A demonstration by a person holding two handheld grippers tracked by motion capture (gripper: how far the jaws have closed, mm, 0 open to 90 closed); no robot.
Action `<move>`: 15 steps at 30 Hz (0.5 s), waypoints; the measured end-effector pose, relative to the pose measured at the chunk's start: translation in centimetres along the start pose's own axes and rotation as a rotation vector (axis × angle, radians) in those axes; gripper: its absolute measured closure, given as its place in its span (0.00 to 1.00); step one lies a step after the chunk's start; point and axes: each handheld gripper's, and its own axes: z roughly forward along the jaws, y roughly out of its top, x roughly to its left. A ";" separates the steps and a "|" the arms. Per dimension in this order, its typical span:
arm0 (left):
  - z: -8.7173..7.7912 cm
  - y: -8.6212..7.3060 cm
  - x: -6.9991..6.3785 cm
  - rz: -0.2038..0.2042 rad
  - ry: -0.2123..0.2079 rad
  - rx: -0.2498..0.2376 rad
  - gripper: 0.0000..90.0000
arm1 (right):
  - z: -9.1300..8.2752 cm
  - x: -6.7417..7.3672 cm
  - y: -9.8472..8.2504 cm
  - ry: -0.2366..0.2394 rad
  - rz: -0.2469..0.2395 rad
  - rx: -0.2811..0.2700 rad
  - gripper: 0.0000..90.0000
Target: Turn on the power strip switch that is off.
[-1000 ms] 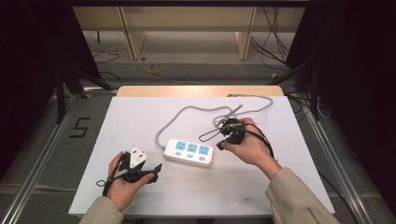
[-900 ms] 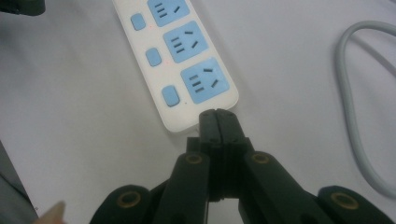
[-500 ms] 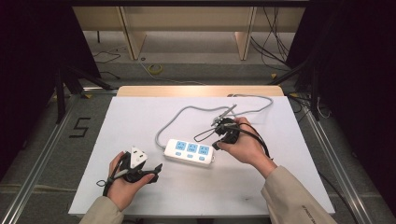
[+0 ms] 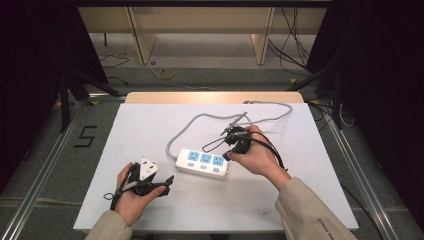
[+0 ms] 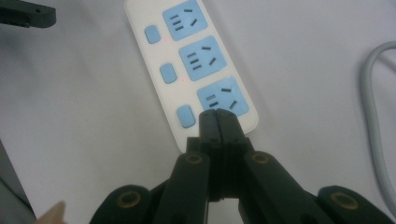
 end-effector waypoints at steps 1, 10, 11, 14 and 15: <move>0.0 0.0 0.0 0.000 0.000 0.000 0.23 | 0.0 0.0 0.0 0.000 0.000 0.000 1.00; 0.0 0.0 0.0 -0.005 0.000 -0.003 0.23 | 0.7 0.3 0.5 0.007 -0.004 0.011 1.00; 0.0 0.0 0.0 -0.005 0.000 -0.004 0.23 | 0.7 0.3 0.5 0.007 -0.004 0.011 1.00; 0.0 0.0 0.0 -0.005 0.000 -0.004 0.23 | 0.9 0.3 0.7 0.009 -0.010 0.013 1.00; 0.0 0.0 0.0 -0.005 0.000 -0.004 0.23 | 0.9 0.4 0.8 0.010 -0.010 0.015 1.00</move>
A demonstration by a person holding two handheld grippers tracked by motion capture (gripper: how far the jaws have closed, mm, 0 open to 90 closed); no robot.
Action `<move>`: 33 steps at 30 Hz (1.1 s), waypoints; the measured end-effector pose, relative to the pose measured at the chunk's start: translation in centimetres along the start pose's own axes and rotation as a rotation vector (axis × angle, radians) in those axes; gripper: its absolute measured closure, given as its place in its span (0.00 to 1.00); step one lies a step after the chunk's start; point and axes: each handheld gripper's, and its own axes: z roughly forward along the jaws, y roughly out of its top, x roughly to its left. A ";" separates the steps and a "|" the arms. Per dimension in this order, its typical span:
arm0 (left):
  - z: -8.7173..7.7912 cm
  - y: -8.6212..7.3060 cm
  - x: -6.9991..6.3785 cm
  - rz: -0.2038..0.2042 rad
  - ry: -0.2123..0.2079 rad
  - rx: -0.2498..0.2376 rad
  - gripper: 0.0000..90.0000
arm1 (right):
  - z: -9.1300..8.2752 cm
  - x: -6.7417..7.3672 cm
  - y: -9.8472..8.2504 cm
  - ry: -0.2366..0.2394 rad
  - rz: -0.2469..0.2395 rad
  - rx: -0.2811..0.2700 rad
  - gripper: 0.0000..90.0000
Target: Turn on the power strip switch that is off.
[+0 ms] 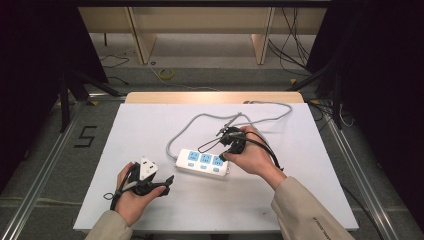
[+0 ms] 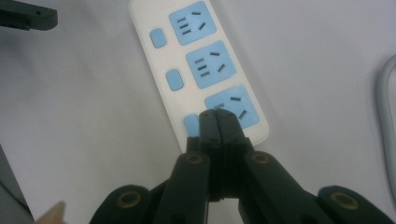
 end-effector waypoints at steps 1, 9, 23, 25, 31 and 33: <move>0.0 0.0 0.0 -0.001 -0.001 0.000 0.23 | 0.0 0.0 0.0 0.000 -0.002 0.001 1.00; 0.0 0.0 0.0 0.001 -0.002 -0.001 0.23 | 0.6 0.3 0.4 0.004 -0.007 0.011 1.00; 0.0 0.0 0.0 -0.001 -0.003 -0.004 0.23 | 1.6 1.0 1.1 0.013 -0.015 0.027 1.00; 0.0 0.0 0.0 -0.001 -0.004 -0.003 0.23 | 1.8 1.2 1.3 0.009 -0.018 0.033 1.00; 0.0 0.0 0.0 0.002 -0.003 -0.002 0.23 | 2.4 1.2 1.4 0.012 -0.014 0.053 1.00; 0.0 0.0 0.0 -0.001 -0.002 -0.004 0.23 | 2.7 1.1 1.5 0.012 -0.012 0.064 1.00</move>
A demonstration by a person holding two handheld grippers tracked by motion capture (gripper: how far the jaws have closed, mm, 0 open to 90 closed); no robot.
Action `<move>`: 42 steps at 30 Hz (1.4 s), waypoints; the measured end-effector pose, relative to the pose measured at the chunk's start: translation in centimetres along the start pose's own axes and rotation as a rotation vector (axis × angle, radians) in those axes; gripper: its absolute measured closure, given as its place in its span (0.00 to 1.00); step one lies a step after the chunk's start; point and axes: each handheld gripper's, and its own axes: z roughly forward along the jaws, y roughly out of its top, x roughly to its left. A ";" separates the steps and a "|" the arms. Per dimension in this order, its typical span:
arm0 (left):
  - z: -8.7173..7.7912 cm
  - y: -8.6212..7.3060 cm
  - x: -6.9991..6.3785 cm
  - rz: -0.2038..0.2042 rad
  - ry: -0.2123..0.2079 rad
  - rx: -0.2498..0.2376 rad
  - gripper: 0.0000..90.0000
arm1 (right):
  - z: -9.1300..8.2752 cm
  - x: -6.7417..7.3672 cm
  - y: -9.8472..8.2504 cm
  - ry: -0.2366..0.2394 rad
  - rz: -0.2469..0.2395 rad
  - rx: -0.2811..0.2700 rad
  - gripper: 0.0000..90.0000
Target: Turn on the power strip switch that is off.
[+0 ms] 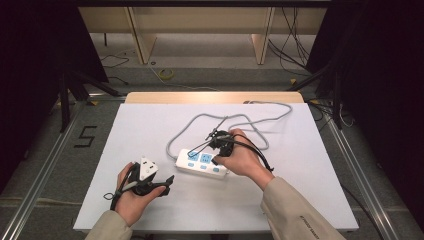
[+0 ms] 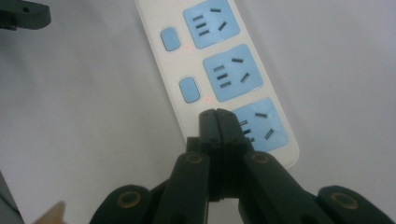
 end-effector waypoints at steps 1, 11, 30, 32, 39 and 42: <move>0.0 0.0 0.0 0.002 -0.001 0.001 0.23 | 0.1 0.0 0.0 0.003 -0.001 0.002 1.00; 0.0 0.0 0.0 0.000 0.000 0.001 0.23 | 1.0 0.1 0.1 0.004 -0.007 0.036 1.00; 0.0 0.0 0.0 0.004 -0.004 0.001 0.23 | 2.2 -0.2 -0.1 -0.012 -0.009 0.065 1.00; 0.0 0.0 0.0 0.004 -0.004 0.001 0.23 | 2.2 -0.1 0.0 -0.011 -0.005 0.070 1.00; 0.0 0.0 0.0 0.004 -0.003 -0.002 0.23 | 2.2 0.0 0.0 -0.016 -0.011 0.072 1.00; 0.1 0.0 0.0 0.004 -0.004 0.002 0.23 | 2.3 0.0 -0.1 -0.020 -0.014 0.069 1.00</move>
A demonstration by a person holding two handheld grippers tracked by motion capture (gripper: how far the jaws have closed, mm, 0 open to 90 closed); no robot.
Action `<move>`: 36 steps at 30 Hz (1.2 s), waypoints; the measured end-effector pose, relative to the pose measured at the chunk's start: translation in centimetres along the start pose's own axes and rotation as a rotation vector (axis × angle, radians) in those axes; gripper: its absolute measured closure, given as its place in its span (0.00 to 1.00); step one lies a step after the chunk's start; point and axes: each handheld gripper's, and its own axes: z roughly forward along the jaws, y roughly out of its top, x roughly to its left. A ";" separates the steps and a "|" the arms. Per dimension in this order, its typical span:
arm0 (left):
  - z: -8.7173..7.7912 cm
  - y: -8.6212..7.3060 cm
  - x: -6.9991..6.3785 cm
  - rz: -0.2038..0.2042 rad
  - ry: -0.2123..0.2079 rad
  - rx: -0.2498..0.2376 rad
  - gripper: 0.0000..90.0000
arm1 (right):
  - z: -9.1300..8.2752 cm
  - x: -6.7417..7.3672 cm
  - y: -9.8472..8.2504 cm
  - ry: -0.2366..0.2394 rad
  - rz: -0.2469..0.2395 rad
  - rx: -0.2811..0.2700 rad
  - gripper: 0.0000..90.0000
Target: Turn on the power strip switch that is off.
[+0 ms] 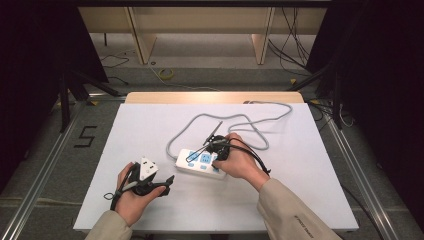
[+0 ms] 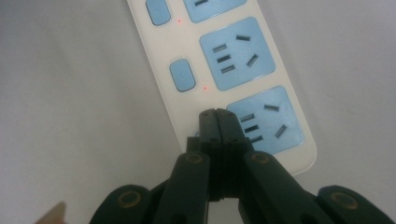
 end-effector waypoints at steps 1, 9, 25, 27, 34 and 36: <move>0.0 0.0 0.0 -0.002 0.000 -0.002 0.23 | 0.0 0.0 0.0 -0.002 -0.002 -0.005 1.00; 0.1 0.0 0.0 -0.003 -0.001 -0.002 0.23 | 0.1 0.0 0.0 -0.003 -0.004 -0.003 1.00; 0.1 0.0 -0.2 -0.001 -0.002 0.000 0.23 | 0.3 0.0 -0.2 -0.002 0.008 -0.007 1.00; 0.1 0.0 -0.2 -0.002 -0.004 -0.001 0.23 | 0.3 0.1 -0.3 0.001 0.020 -0.009 1.00; 0.2 0.0 -0.2 -0.002 -0.006 0.000 0.23 | 0.3 0.1 -0.3 0.000 0.023 -0.014 1.00; 0.2 0.0 -0.2 0.001 -0.007 0.004 0.23 | 0.3 0.1 -0.4 -0.002 0.013 -0.019 1.00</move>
